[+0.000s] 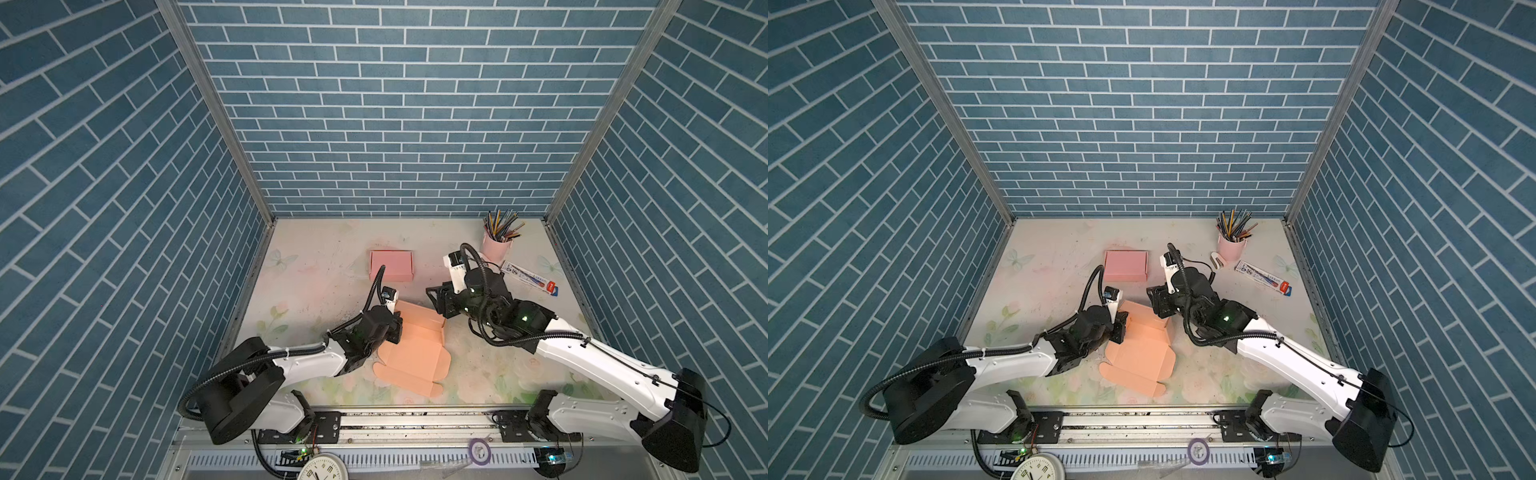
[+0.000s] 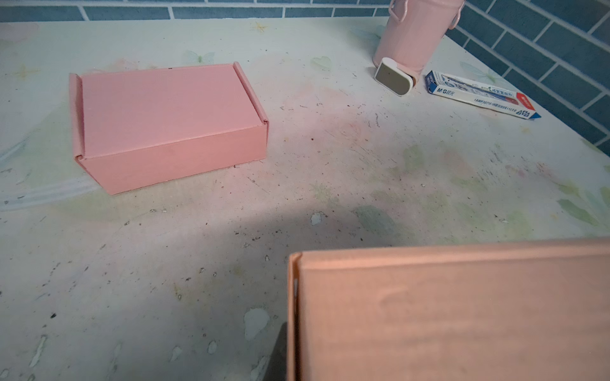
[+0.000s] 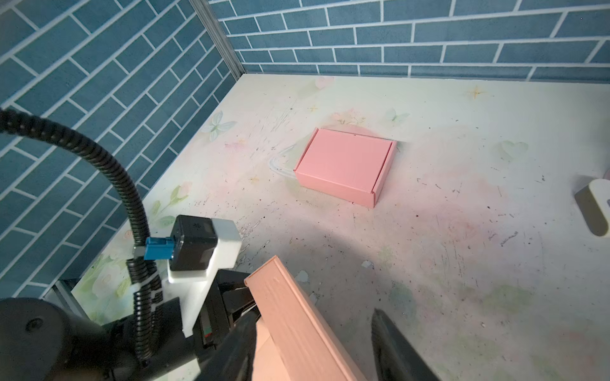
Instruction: Fold the paper box
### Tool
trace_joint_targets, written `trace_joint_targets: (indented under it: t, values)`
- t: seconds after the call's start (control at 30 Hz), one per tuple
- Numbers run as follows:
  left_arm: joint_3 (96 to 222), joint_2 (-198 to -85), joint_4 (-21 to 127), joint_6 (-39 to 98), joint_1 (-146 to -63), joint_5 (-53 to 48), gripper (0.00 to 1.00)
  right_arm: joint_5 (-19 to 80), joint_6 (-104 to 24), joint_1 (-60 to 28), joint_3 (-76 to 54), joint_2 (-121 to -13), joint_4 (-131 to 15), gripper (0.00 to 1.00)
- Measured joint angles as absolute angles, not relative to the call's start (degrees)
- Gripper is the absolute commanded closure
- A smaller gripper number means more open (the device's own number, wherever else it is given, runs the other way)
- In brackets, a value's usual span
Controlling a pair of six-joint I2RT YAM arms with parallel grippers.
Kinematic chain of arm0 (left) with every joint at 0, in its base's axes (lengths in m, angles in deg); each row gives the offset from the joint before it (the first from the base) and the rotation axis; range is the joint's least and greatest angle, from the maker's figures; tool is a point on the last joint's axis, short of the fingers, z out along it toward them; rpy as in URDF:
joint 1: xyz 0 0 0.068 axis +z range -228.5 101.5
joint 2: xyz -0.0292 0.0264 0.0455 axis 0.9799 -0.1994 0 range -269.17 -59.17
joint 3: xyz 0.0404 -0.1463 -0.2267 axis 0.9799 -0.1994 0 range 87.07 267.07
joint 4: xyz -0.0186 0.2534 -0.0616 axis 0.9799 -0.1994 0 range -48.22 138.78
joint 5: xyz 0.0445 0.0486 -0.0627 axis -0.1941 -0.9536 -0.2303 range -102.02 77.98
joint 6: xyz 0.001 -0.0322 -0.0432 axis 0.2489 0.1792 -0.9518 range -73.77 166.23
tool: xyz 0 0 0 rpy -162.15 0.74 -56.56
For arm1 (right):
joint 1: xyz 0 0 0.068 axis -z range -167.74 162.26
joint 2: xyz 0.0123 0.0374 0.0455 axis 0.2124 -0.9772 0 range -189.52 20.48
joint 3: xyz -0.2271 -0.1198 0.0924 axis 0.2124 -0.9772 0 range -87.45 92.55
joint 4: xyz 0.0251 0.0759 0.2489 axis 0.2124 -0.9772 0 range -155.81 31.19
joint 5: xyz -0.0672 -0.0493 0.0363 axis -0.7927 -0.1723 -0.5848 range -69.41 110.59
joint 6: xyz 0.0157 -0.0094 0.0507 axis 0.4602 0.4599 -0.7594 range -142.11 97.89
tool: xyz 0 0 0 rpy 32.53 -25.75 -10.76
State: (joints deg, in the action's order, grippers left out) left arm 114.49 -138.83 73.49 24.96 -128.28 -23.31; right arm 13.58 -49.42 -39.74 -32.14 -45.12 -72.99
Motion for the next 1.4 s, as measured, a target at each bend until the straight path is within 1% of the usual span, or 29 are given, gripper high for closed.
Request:
trace_joint_targets:
  t: [0.4,0.63,0.8,1.03,1.07,1.2,1.3,1.4]
  values:
    - [114.54,-143.33,75.29,26.20,-131.64,-27.00,0.90,13.45,-50.42,-39.15,-32.34,-44.58,-72.99,0.43]
    - [114.89,-144.92,76.36,26.53,-133.02,-28.88,0.86,13.30,-50.84,-39.13,-33.59,-43.29,-73.45,0.43]
    - [114.89,-145.10,76.57,26.49,-133.39,-28.92,0.83,13.41,-50.82,-39.13,-33.63,-43.26,-74.17,0.40]
    - [114.78,-144.79,76.62,26.36,-133.89,-28.92,0.80,14.22,-50.77,-39.09,-33.63,-43.24,-75.94,0.39]
    - [114.67,-144.66,76.64,26.29,-133.98,-28.90,0.79,14.37,-50.77,-39.09,-33.63,-43.24,-76.29,0.39]
    - [113.88,-143.77,76.68,25.79,-134.48,-28.86,0.67,15.26,-50.51,-39.09,-33.63,-43.26,-77.91,0.41]
    - [113.05,-142.78,76.55,25.00,-134.68,-28.95,0.63,16.45,-50.14,-39.09,-33.63,-43.48,-78.52,0.42]
    - [112.18,-141.12,76.03,24.48,-135.07,-29.16,0.56,17.84,-49.48,-39.09,-33.46,-44.53,-79.41,0.42]
